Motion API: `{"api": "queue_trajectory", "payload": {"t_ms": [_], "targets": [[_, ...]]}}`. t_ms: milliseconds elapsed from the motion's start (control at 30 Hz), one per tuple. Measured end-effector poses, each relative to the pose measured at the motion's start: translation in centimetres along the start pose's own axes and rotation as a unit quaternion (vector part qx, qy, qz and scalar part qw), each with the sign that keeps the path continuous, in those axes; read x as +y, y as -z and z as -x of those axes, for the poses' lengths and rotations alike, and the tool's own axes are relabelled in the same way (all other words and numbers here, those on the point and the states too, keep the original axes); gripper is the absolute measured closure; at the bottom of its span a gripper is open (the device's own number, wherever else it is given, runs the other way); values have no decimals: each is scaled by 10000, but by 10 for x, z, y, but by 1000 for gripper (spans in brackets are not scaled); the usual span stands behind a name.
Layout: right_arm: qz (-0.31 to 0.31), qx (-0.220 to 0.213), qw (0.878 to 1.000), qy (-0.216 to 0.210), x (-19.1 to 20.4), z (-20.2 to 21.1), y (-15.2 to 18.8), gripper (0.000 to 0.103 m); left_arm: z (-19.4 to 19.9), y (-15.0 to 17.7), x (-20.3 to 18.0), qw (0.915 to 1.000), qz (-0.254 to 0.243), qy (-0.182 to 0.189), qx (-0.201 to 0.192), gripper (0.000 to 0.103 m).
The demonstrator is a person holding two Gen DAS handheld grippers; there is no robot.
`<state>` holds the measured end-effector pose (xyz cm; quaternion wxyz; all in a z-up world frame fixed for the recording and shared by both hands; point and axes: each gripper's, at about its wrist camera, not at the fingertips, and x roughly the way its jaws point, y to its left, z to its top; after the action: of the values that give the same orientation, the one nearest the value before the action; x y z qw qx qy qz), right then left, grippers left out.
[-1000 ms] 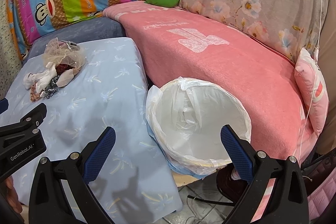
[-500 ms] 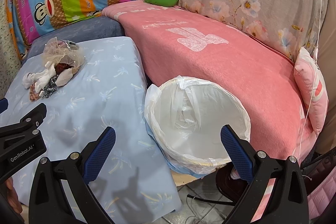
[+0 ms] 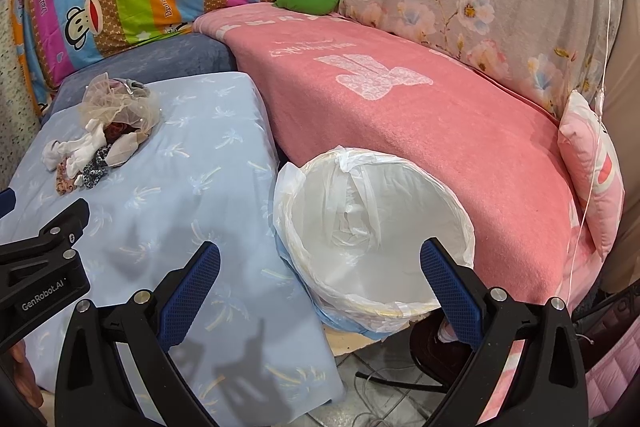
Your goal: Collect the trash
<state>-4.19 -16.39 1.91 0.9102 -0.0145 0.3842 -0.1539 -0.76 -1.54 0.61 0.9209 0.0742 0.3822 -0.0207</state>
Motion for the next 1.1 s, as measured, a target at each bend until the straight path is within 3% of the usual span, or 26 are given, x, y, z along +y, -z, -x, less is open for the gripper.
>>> {"api": "queue_trajectory", "payload": {"t_ms": [1100], "targets": [[-26, -65, 10000, 36, -3, 8, -2, 6, 1, -2, -3, 10000, -6, -6, -20, 7]]}}
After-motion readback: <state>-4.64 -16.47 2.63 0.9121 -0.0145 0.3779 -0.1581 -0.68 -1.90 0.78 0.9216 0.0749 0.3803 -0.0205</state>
